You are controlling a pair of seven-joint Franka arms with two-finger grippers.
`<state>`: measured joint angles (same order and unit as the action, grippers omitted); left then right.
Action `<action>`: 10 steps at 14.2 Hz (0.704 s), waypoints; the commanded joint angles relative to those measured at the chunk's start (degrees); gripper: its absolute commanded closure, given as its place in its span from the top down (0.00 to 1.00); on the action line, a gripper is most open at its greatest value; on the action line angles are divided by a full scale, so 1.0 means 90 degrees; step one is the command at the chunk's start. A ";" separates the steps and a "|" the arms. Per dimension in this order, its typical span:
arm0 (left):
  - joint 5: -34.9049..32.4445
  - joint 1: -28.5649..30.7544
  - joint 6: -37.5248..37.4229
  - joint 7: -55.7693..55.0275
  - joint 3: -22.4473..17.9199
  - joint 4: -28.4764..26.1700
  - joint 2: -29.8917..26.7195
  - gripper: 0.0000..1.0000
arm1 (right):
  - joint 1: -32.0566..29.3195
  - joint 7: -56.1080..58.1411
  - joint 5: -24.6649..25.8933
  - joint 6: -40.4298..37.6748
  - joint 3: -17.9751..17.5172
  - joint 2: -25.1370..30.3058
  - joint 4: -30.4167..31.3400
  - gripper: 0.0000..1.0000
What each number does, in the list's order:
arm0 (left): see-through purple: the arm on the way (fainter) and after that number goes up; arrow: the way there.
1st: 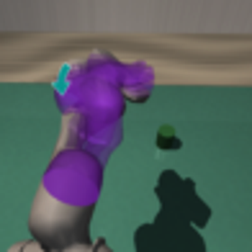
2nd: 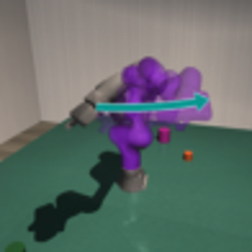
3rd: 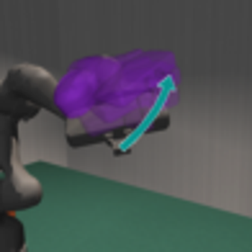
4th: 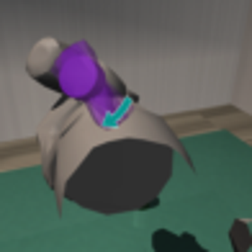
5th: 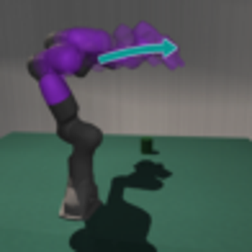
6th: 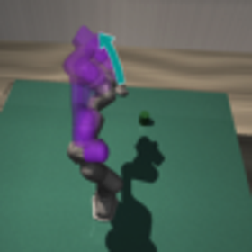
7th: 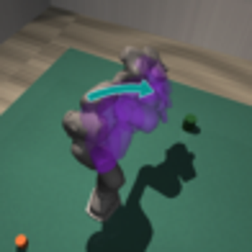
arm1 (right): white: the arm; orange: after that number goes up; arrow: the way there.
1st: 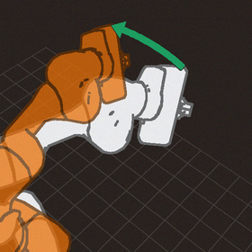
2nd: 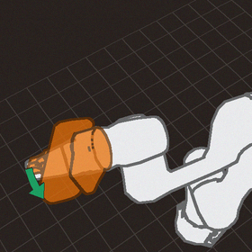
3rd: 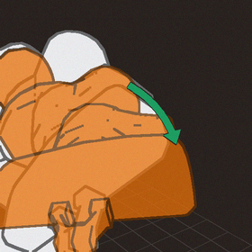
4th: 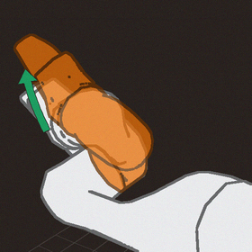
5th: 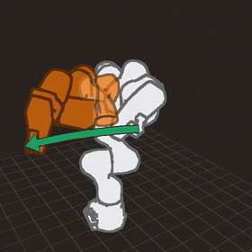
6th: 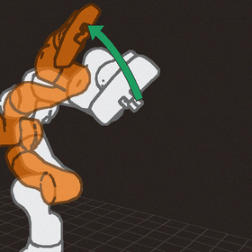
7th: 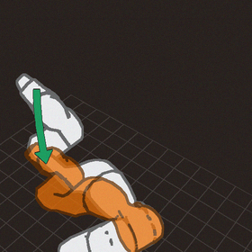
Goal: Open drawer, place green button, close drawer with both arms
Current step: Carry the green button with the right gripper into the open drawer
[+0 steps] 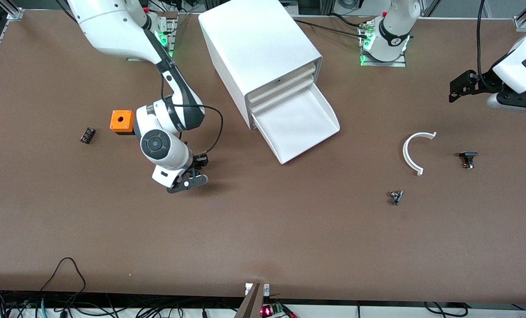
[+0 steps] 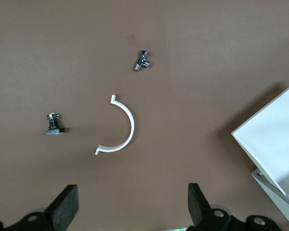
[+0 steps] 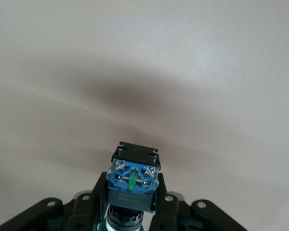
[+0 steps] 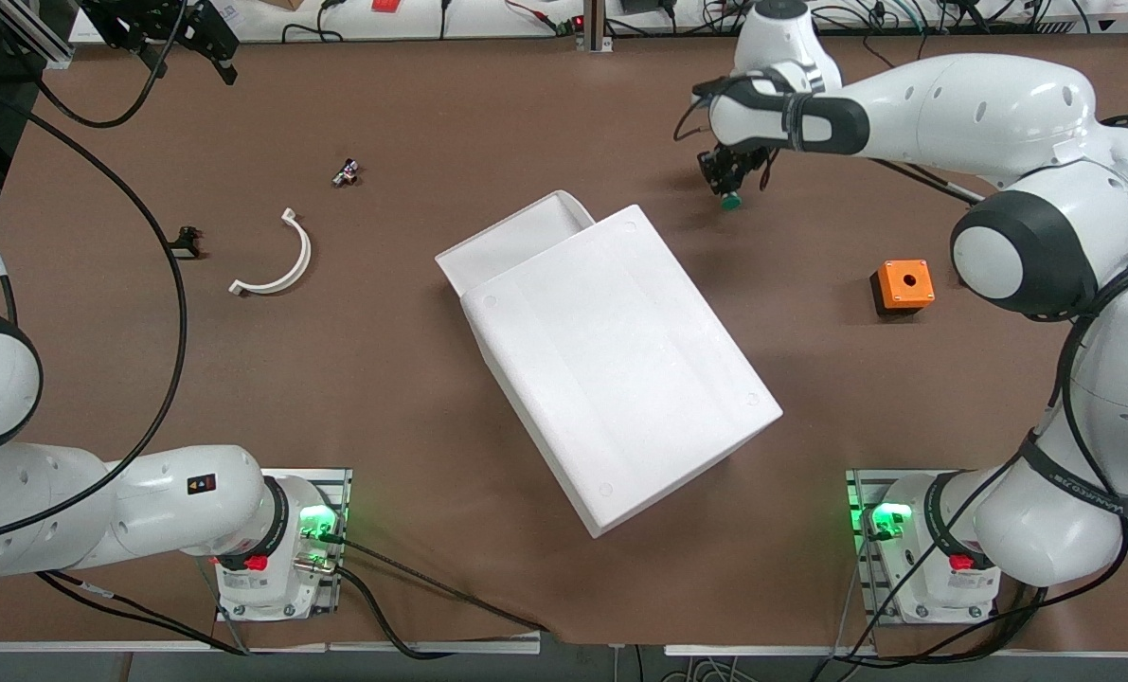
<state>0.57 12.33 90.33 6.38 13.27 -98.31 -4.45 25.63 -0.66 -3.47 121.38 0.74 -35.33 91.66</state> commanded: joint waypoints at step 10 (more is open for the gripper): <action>-0.0142 -0.0091 -0.0114 -0.0064 -0.0176 0.0337 0.0250 1.00 | 0.0345 0.3371 0.0024 -0.0235 -0.1780 0.0029 -0.1649 0.36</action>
<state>0.57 12.31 90.33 6.34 12.11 -97.19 -3.21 27.73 23.08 -3.49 118.47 -13.45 -33.97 78.83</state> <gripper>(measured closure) 0.000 0.595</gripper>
